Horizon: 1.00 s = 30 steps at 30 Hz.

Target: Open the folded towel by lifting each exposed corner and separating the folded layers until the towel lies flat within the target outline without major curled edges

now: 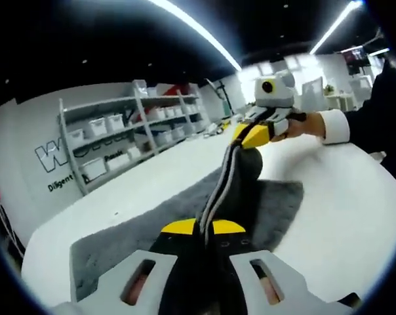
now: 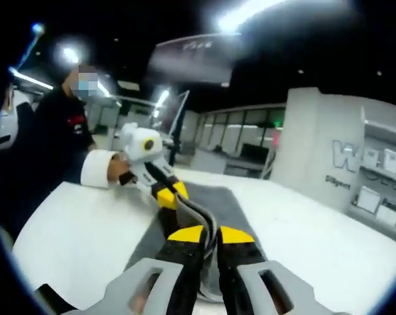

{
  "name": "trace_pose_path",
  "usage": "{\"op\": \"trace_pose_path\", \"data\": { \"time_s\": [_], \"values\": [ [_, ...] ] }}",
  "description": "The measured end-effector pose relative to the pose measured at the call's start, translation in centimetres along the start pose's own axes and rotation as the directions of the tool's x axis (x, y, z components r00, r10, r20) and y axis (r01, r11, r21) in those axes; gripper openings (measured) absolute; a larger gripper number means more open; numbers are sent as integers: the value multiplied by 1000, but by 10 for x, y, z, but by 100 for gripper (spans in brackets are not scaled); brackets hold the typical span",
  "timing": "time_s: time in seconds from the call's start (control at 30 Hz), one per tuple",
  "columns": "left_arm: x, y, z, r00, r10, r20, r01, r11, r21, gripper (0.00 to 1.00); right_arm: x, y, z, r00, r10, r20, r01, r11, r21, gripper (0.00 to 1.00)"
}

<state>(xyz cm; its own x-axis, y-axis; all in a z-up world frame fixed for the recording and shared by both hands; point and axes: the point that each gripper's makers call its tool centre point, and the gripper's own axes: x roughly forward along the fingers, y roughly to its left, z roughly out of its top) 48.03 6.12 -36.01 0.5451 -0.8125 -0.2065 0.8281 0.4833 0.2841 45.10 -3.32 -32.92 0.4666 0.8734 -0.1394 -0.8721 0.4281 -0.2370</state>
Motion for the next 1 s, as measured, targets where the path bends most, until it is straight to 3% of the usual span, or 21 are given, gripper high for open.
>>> {"op": "trace_pose_path", "data": {
  "time_s": [0.13,0.3,0.5,0.57,0.67,0.83,0.93,1.0],
  "values": [
    [-2,-1,0,1000,-26,5,26,983,-182,5,5,0,-4,1000,-2,-16,2,1000,-26,9],
    [-3,3,1,999,-46,13,48,975,-216,5,8,0,-9,999,-3,-34,2,1000,-19,4],
    [2,-3,-2,999,-41,7,42,992,-119,10,3,2,2,999,37,5,-37,994,104,0],
    [5,-4,-2,999,-52,12,53,995,-83,19,3,3,3,999,48,10,-49,991,122,0],
    [11,-23,-1,993,-121,10,121,992,-23,36,4,9,5,997,79,19,-81,985,150,0],
    [17,-46,14,984,-168,62,167,986,18,45,5,22,11,992,120,38,-124,984,124,0],
    [23,-46,18,991,-124,46,118,987,107,44,5,24,15,989,140,50,-146,981,130,0],
    [26,-46,26,994,-76,80,63,985,161,41,6,24,15,989,140,53,-145,981,130,0]
  ]
}}
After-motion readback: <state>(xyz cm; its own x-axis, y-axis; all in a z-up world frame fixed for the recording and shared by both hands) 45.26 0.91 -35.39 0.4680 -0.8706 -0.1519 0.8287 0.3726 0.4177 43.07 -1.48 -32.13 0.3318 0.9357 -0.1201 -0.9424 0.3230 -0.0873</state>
